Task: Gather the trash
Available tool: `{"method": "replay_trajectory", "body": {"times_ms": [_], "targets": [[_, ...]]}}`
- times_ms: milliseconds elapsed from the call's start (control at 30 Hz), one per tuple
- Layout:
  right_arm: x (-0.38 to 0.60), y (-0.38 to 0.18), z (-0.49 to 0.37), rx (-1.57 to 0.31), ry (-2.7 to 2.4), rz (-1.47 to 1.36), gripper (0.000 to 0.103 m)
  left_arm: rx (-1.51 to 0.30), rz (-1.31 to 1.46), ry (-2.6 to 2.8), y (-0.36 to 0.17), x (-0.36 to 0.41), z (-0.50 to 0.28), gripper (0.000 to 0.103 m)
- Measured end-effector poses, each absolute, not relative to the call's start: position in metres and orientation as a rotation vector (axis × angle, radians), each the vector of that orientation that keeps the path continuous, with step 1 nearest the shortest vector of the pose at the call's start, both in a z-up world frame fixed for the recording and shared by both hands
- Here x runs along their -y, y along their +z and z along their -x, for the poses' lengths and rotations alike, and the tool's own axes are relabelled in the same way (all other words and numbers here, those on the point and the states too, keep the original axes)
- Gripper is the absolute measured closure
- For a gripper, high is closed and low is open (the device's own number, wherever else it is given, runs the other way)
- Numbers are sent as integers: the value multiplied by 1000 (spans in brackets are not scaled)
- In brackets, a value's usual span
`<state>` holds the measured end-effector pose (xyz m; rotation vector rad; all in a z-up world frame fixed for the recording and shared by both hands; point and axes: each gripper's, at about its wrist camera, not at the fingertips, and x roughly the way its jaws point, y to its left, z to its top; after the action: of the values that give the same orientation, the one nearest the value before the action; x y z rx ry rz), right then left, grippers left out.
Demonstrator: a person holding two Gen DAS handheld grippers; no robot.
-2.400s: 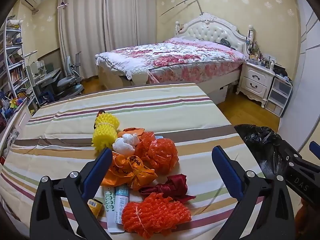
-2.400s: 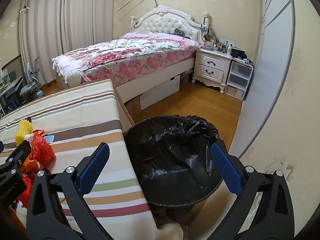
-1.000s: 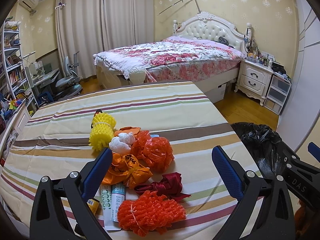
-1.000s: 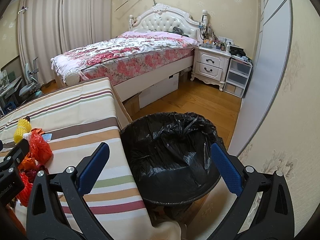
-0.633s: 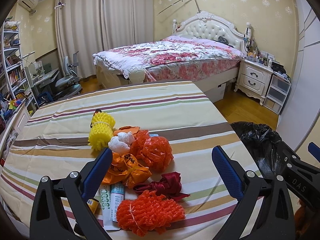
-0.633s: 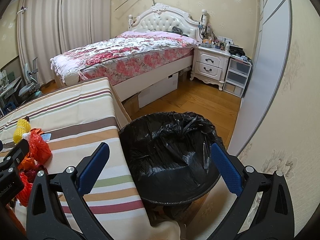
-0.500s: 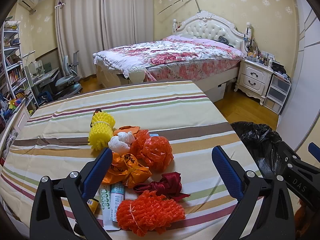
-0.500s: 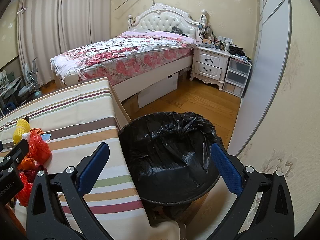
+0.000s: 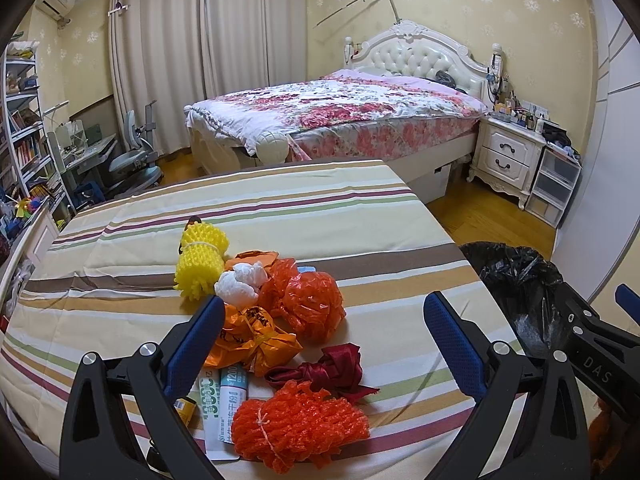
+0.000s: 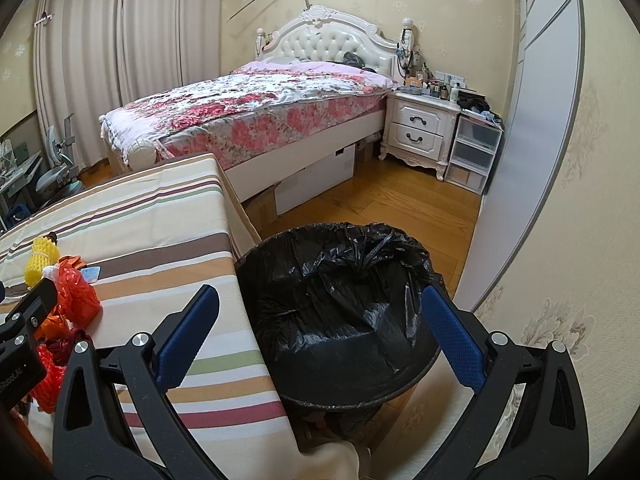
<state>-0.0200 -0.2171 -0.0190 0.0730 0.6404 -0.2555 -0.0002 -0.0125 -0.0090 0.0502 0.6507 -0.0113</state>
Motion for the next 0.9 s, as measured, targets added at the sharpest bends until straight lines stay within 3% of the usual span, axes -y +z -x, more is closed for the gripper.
{"method": "replay_trajectory", "body": {"times_ms": [700, 900], "targets": [[214, -18, 19, -644, -256, -72, 4, -656, -49, -16, -14, 24, 1, 6], [209, -22, 20, -646, -246, -71, 7, -676, -38, -20, -38, 43, 24, 7]]}}
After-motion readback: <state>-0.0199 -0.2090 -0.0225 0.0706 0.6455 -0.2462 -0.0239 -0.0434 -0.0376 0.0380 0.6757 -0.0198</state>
